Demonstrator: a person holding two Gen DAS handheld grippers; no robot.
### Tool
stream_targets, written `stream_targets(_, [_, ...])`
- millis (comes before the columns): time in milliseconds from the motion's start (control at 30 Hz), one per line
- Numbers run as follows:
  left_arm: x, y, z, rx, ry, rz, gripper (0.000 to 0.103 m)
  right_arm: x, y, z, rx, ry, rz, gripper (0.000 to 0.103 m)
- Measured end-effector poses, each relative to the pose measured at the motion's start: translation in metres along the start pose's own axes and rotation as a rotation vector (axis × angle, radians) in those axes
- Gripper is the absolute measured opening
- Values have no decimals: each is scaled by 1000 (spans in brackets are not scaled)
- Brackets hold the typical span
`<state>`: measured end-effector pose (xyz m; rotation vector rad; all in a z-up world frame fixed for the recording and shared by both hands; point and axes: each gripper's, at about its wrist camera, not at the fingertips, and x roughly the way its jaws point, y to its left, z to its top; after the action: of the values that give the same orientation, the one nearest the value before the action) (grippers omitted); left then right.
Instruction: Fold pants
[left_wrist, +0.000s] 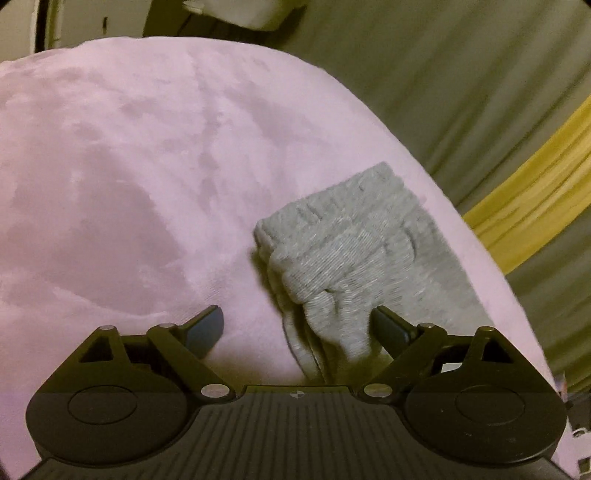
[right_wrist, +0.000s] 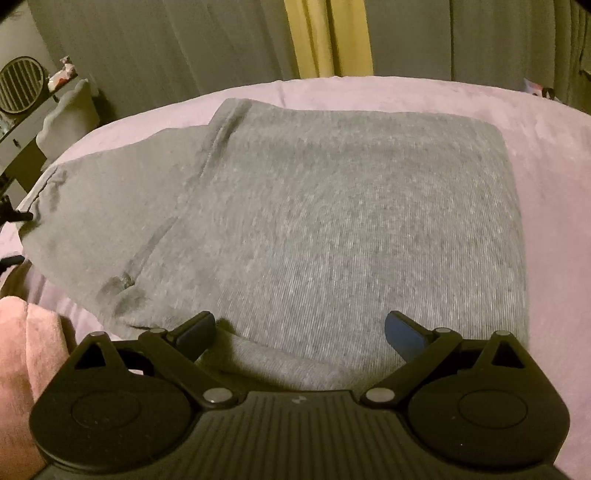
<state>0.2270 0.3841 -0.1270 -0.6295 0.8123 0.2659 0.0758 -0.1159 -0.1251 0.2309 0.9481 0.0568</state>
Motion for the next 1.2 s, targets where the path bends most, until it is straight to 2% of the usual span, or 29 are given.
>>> stream_targets(267, [19, -6, 8, 41, -1, -11, 93, 9, 8, 5, -15, -3, -31, 99])
stream_targets(333, [23, -10, 9, 56, -7, -19, 89, 10, 8, 6, -16, -1, -33, 99])
stream_targets(367, [21, -12, 10, 62, -6, -34, 81, 10, 8, 6, -16, -1, -33, 99])
stream_targets(400, [20, -14, 11, 61, -1, -48, 78, 10, 7, 6, -17, -1, -32, 99])
stream_targets(500, [20, -15, 14, 55, -8, -44, 77, 11, 8, 5, -27, -6, -36, 99])
stream_targets(667, [33, -3, 17, -9, -4, -101, 82, 13, 9, 6, -42, -10, -46, 99])
stream_targets(733, [37, -1, 19, -21, -1, -114, 81, 13, 9, 6, -44, -10, -46, 99])
stream_targets(900, [31, -1, 20, -19, 9, -107, 49, 10, 7, 6, -39, -7, -36, 99])
stream_targets(1000, [20, 0, 24, -52, 2, -142, 42, 8, 4, 10, -10, -1, -23, 99])
stream_targets(1200, [-11, -25, 28, 7, -86, -188, 39, -3, -15, 10, 106, -28, 19, 98])
